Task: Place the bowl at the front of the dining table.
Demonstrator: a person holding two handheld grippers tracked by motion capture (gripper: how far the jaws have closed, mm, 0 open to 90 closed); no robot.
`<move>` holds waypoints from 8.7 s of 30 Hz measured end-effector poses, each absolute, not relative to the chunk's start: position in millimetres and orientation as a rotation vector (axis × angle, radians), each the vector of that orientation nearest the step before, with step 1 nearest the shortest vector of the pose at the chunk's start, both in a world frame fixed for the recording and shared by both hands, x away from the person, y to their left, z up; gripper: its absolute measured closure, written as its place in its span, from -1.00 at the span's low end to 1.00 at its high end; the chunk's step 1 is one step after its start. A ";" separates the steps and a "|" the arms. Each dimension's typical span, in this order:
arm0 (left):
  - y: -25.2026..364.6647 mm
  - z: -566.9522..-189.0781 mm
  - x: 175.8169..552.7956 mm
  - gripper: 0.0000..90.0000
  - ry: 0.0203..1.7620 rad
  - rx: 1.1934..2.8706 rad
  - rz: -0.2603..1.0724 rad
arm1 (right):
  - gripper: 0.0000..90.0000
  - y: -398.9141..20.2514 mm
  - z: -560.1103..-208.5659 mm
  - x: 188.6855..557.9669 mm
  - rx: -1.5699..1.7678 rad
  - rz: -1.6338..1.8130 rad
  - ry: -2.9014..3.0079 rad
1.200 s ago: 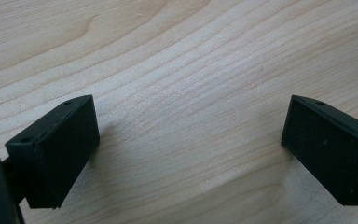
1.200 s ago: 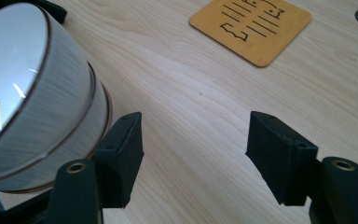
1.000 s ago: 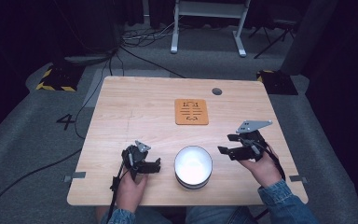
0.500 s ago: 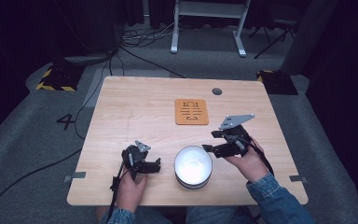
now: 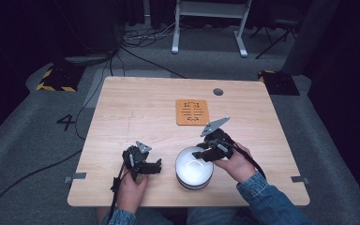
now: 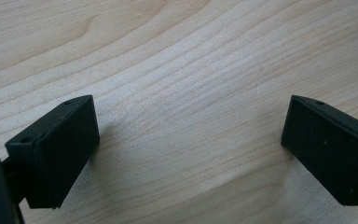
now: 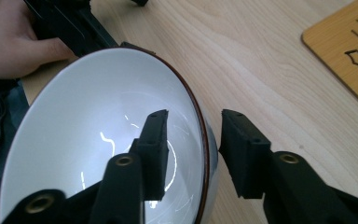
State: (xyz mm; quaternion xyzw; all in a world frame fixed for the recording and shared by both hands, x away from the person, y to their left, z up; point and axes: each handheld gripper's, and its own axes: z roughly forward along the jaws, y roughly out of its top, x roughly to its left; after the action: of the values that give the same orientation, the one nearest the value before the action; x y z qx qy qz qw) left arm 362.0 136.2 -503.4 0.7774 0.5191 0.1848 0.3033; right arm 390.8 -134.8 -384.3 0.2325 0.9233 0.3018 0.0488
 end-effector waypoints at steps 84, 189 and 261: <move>135.5 -503.8 363.7 -0.91 1.378 2.053 0.491 | 0.82 -128.7 -296.2 499.0 1.010 0.997 2.571; 134.9 -503.6 365.4 -0.91 1.385 2.050 0.488 | 0.82 -130.6 -434.3 637.3 1.658 0.741 2.332; 134.9 -503.6 365.3 -0.91 1.386 2.050 0.488 | 0.11 -171.0 -329.4 521.2 1.117 1.029 2.480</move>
State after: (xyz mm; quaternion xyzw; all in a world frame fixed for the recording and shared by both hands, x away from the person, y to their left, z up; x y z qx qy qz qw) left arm 365.3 134.9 -503.6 0.7742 0.5234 0.1842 0.3046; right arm 521.2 -171.0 -329.4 0.3815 0.8470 0.3515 0.1165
